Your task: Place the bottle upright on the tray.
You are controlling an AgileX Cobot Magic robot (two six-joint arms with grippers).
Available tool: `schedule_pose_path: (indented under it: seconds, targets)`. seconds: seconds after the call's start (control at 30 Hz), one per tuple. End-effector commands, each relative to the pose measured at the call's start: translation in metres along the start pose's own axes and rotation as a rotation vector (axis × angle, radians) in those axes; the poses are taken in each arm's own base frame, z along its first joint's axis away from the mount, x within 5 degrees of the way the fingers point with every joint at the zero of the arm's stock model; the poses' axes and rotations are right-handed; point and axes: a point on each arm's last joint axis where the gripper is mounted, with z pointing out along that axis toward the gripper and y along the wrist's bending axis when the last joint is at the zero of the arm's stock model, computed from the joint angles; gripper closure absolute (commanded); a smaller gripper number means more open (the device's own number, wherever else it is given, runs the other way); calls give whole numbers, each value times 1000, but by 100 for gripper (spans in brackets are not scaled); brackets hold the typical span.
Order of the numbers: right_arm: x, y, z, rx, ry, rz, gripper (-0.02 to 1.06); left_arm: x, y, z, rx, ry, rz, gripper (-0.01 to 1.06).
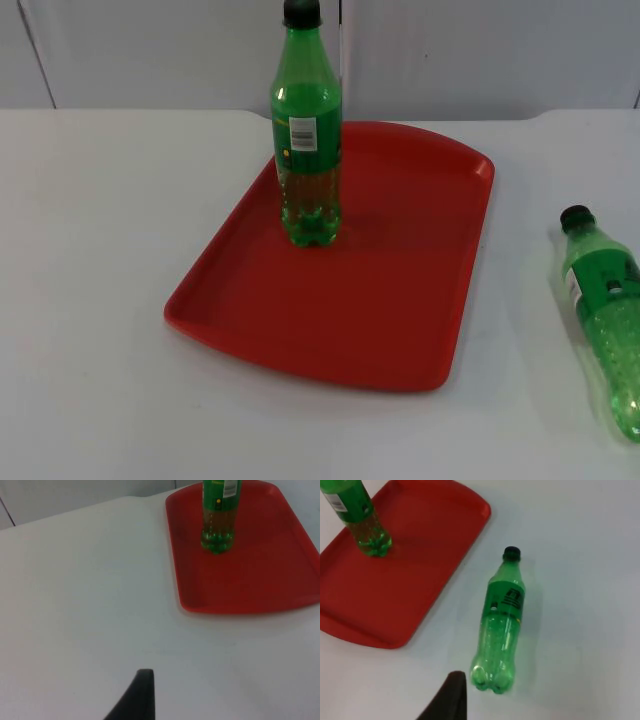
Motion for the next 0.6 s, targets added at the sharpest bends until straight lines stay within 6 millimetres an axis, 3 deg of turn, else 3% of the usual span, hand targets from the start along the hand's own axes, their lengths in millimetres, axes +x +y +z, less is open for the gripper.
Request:
schedule_pose_path:
  seconds: [0.0, 0.17, 0.2, 0.3, 0.4, 0.57]
  targets:
    - [-18, 0, 8, -11, 16, 20, -1, 1, 0, 1, 1, 2, -3, 0]
    - [-64, 1, 41, -44, 116, 53, -1, 1, 0, 1, 1, 2, -3, 0]
    - [-64, 1, 41, -44, 116, 53, -1, 1, 0, 1, 1, 2, -3, 0]
    - [-90, 1, 68, -67, 191, 73, -1, 1, 0, 1, 1, 2, -3, 0]
    - [-100, 0, 81, -73, 217, 77, -1, 1, 0, 1, 1, 2, -3, 0]
    - [-120, -1, 120, -86, 315, 102, -1, 1, 0, 1, 1, 2, -3, 0]
